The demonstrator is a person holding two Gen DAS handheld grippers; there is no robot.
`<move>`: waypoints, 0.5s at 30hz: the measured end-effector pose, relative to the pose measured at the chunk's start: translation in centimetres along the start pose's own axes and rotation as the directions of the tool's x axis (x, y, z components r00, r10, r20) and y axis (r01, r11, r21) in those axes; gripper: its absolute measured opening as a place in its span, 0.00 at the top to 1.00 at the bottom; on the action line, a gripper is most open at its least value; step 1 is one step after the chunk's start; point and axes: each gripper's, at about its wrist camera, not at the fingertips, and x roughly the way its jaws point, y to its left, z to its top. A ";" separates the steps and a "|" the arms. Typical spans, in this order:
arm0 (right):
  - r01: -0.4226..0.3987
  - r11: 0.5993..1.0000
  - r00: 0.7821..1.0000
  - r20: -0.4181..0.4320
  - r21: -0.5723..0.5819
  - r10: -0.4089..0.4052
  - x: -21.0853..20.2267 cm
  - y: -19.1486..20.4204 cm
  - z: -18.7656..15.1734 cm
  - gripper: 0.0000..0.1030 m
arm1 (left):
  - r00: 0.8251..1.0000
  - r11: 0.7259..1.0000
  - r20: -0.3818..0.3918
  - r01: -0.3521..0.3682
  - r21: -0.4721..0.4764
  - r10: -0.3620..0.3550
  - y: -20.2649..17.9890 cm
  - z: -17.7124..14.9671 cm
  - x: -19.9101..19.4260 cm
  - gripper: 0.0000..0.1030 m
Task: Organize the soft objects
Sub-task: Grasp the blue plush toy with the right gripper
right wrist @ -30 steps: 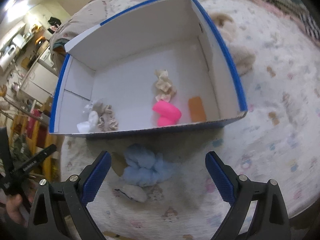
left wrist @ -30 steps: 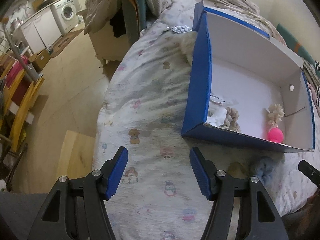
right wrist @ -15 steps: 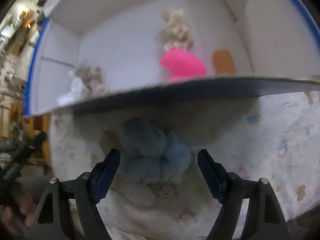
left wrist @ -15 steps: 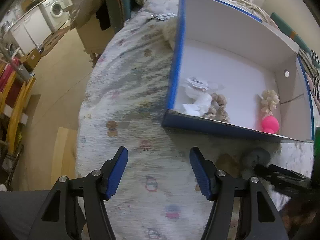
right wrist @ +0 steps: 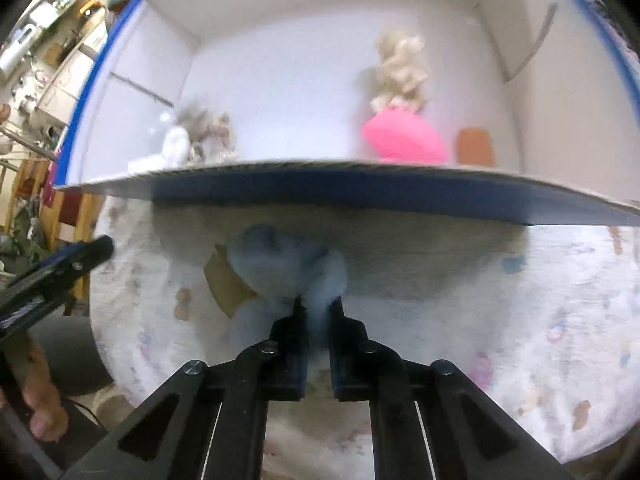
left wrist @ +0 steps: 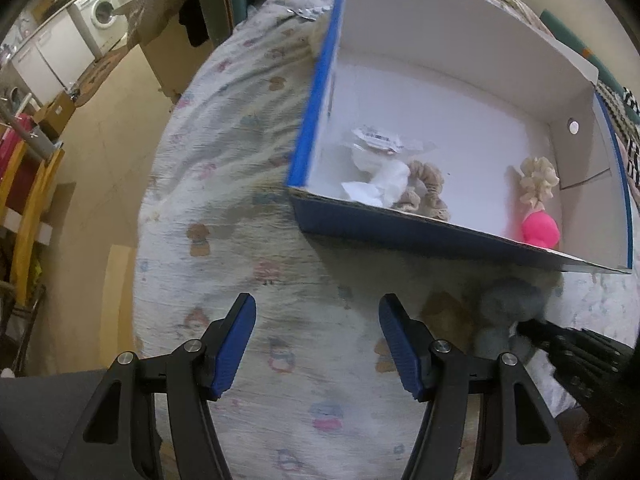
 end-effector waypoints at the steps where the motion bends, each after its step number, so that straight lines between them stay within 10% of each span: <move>1: 0.000 1.000 1.000 0.016 0.007 0.000 -0.7 -0.2 -0.2 0.90 | 1.000 1.000 -0.001 0.002 0.003 -0.002 -0.4 0.0 0.1 0.41; 15: 0.007 0.991 0.998 0.067 0.135 -0.016 -4.3 -6.0 -0.1 0.91 | 0.997 0.982 -0.071 0.031 0.186 -0.018 -7.8 -0.7 3.7 0.41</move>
